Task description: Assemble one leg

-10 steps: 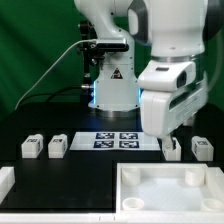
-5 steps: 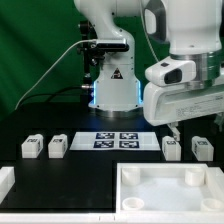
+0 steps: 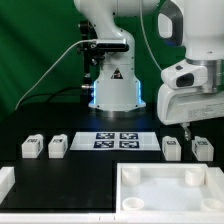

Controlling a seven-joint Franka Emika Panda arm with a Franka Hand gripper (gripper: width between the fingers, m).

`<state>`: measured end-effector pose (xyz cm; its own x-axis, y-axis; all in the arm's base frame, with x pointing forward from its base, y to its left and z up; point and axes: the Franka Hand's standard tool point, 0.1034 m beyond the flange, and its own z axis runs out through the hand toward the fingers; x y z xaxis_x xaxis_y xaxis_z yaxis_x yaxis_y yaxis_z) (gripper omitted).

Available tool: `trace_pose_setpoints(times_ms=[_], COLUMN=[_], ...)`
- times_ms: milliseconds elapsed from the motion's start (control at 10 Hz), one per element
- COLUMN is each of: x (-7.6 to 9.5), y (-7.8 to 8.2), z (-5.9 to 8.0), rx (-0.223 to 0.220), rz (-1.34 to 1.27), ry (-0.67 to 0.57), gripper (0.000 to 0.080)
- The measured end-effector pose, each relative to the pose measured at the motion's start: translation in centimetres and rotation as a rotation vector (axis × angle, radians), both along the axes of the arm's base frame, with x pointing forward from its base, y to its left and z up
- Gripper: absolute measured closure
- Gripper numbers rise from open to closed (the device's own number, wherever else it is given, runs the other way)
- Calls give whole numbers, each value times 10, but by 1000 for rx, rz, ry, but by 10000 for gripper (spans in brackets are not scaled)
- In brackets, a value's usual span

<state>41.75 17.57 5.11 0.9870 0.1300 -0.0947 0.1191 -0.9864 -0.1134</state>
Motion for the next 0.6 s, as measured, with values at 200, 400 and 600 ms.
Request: trace_pose_setpoints(times_ms=[200, 400, 600], x=[-8, -17, -14], y=[0, 7, 6], z=[0, -10, -22], rx=[-40, -69, -78], rz=[7, 0, 1], ry=[197, 413, 571], gripper=[150, 150, 150])
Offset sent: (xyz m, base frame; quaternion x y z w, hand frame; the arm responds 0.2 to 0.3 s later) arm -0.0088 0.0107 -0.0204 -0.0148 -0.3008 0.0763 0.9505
